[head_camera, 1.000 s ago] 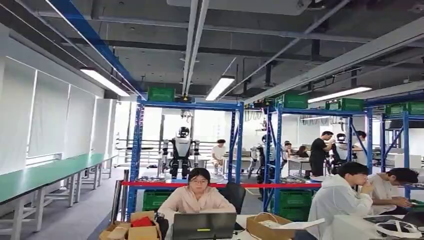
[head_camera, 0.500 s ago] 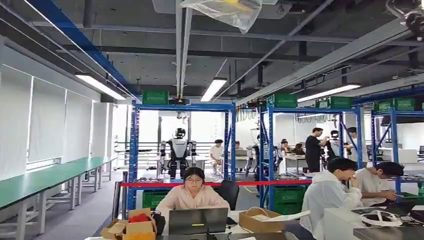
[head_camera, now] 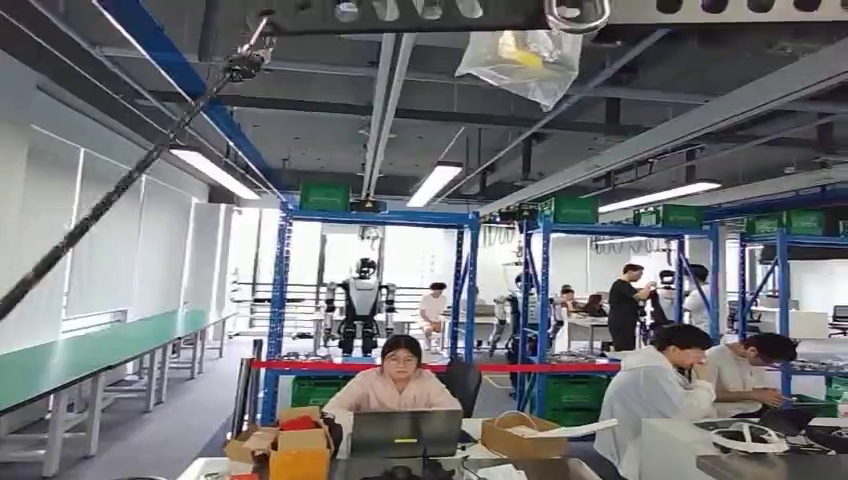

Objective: Take the parts from the cabinet and place them on the table.

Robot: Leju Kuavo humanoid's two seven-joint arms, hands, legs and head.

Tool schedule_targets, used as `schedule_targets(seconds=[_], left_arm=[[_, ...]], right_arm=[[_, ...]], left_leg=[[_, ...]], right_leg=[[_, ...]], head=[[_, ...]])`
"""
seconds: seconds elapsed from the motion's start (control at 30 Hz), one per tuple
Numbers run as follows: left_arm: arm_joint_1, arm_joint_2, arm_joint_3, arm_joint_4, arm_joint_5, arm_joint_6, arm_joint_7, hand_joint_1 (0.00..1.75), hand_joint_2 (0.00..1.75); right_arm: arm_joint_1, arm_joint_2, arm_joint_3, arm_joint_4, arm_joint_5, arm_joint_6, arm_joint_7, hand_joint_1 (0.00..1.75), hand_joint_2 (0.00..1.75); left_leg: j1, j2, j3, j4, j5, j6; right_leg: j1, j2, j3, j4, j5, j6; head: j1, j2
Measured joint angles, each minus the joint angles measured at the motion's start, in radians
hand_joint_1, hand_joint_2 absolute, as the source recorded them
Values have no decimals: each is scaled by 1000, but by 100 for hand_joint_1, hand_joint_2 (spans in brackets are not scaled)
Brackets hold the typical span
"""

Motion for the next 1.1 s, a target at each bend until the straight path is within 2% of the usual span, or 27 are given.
schedule_targets(seconds=[0.03, 0.07, 0.1, 0.17, 0.2, 0.27, 0.3, 0.33, 0.37, 0.4, 0.43, 0.47, 0.5, 0.53, 0.6, 0.63, 0.67, 0.77, 0.8, 0.83, 0.87, 0.93, 0.97, 1.0, 1.03, 1.1], left_arm=[[-1, 0, 0, 0, 0, 0, -2, 0, 0], [-2, 0, 0, 0, 2, 0, -5, 0, 0], [-2, 0, 0, 0, 6, -1, -10, 0, 0], [-4, 0, 0, 0, 11, -2, -15, 0, 0], [-5, 0, 1, 0, 13, -2, -16, 0, 0], [-9, 0, 2, 0, 19, -2, -15, 0, 0], [-10, 0, 3, 0, 21, 0, -14, 0, 0], [-9, 0, 4, 0, 22, 0, -11, 0, 0], [-8, 0, 5, 0, 24, 0, -8, 0, 0], [-6, -2, 5, 0, 25, 0, -5, 0, 0], [-7, -2, 6, 0, 26, -1, 2, 0, 0], [-8, -2, 8, 0, 27, 0, 3, 0, 0], [-7, -2, 10, 0, 27, 0, 4, 0, 0], [-7, -2, 11, 0, 27, 0, 4, 0, 0], [-9, -2, 11, 0, 27, -1, 5, 0, 0], [-11, -2, 12, 0, 27, -1, 4, 0, 0], [-13, -2, 12, 0, 27, -3, 4, 0, 175], [-12, -2, 13, 0, 27, -4, 3, 0, 175], [-13, -2, 13, 0, 27, -6, 2, 0, 175], [-14, -3, 13, 0, 26, -7, 1, 0, 175], [-16, -3, 13, 0, 26, -7, 0, 0, 175], [-16, -3, 13, 0, 23, -8, -1, 0, 175], [-16, -3, 13, 0, 21, -8, -1, 0, 175], [-16, -3, 13, 0, 21, -8, -1, 0, 175], [-16, -3, 13, 0, 21, -9, -1, 0, 175], [-17, -3, 13, 0, 20, -10, 0, 0, 175]], right_arm=[[0, 0, 0, 0, 1, 1, 0, 0, 0], [-1, 0, 0, 0, 2, 1, 0, 0, 0], [-2, 0, 0, 0, 2, 1, 0, 0, 0], [-6, 0, -2, -2, 2, 1, 0, 0, 0], [-8, 0, -3, -1, 2, 2, 0, 0, 0], [-10, 0, -7, -1, 2, 5, 0, 0, 0], [-9, 1, -8, 1, 2, 8, 0, 0, 0], [-10, 1, -9, 1, 2, 12, 2, 0, 0], [-9, 0, -12, 1, -1, 15, 8, 0, 0], [-6, 0, -15, 1, -2, 19, 18, 0, 0], [-4, 0, -16, 2, -2, 23, 29, 0, 0], [-4, 0, -17, 2, -4, 27, 41, 0, 0], [-4, 0, -19, 2, -5, 29, 47, 0, 0], [-4, 0, -21, 2, -5, 30, 50, 0, 0], [-5, 0, -26, 2, -5, 31, 55, 0, 0], [-4, 0, -26, 2, -5, 32, 55, 0, 0], [-6, 1, -27, 3, -5, 32, 55, 0, 0], [-9, 1, -33, 3, -5, 37, 66, 0, 0], [-11, 0, -34, 3, -3, 37, 72, 0, 0], [-10, -3, -35, 4, 0, 39, 82, 0, 0], [-10, -2, -35, 4, 2, 41, 91, 0, 175], [-10, -5, -39, 4, 7, 47, 101, 0, 175], [-9, -5, -40, 4, 9, 47, 105, 0, 175], [-7, -6, -40, 5, 10, 48, 108, 0, 175], [-4, -9, -40, 5, 10, 50, 113, 0, 175], [-3, -14, -43, 5, 12, 54, 127, 0, 175]], left_leg=[[-1, 0, -18, 2, 10, -1], [-2, 0, -32, 3, 18, -3], [-2, 0, -42, 3, 28, -6], [-6, -1, -47, 6, 41, -15], [-6, 0, -51, 6, 50, -21], [0, 1, -59, 5, 67, -33], [2, -1, -65, 11, 60, -38], [2, -5, -74, 33, 23, -40], [3, -5, -93, 90, -34, -42], [5, -6, -116, 165, -85, -44], [5, -6, -142, 246, -121, -46], [5, -6, -160, 313, -135, -48], [5, -7, -152, 321, -125, -48], [5, -7, -121, 279, -98, -47], [5, -7, -23, 117, -29, -43], [5, -7, 16, 41, -17, -37], [2, -7, 24, 26, -20, -33], [1, -8, 15, 20, -23, -26], [11, -7, 15, 10, -17, -18], [13, -7, 13, 9, -14, -14], [14, -7, 10, 9, -12, -10], [12, -6, 5, 10, -10, -7], [12, -5, 4, 10, -9, -7], [12, -5, 5, 10, -9, -8], [13, -5, 6, 11, -9, -8], [15, -6, 12, 11, -10, -9]], right_leg=[[-2, 0, 34, -29, 42, 1], [-2, 0, 88, -95, 84, -2], [-1, 1, 155, -185, 103, -8], [6, 2, 299, -389, 67, -23], [7, 2, 306, -411, 54, -29], [14, 2, 292, -406, 64, -41], [6, -2, 288, -414, 79, -51], [8, -6, 279, -413, 86, -60], [10, -8, 270, -411, 92, -67], [12, -9, 263, -410, 98, -68], [15, -11, 253, -407, 103, -70], [17, -10, 240, -399, 107, -70], [18, -10, 228, -391, 108, -69], [18, -10, 218, -381, 108, -69], [18, -8, 209, -365, 105, -65], [18, -8, 201, -356, 102, -61], [23, -8, 192, -347, 100, -56], [22, -9, 183, -344, 107, -45], [27, -7, 181, -341, 103, -41], [25, -3, 172, -324, 81, -33], [18, -1, 145, -264, 41, -24], [6, -1, 66, -95, -36, -12], [2, -1, 37, -30, -53, -7], [-2, -1, 28, -9, -45, -4], [-6, -1, 43, -43, -11, -1], [-9, -1, 122, -215, 90, 2]], head=[[0, 0], [0, 0], [0, 0], [0, 0], [0, 0], [0, 0], [0, 0], [1, 0], [1, 0], [0, 0], [0, 0], [0, 0], [0, 0], [0, 0], [0, 0], [0, 0], [1, 0], [1, 0], [1, 0], [0, 0], [1, 0], [0, 0], [0, 0], [0, 0], [0, 0], [0, 0]])
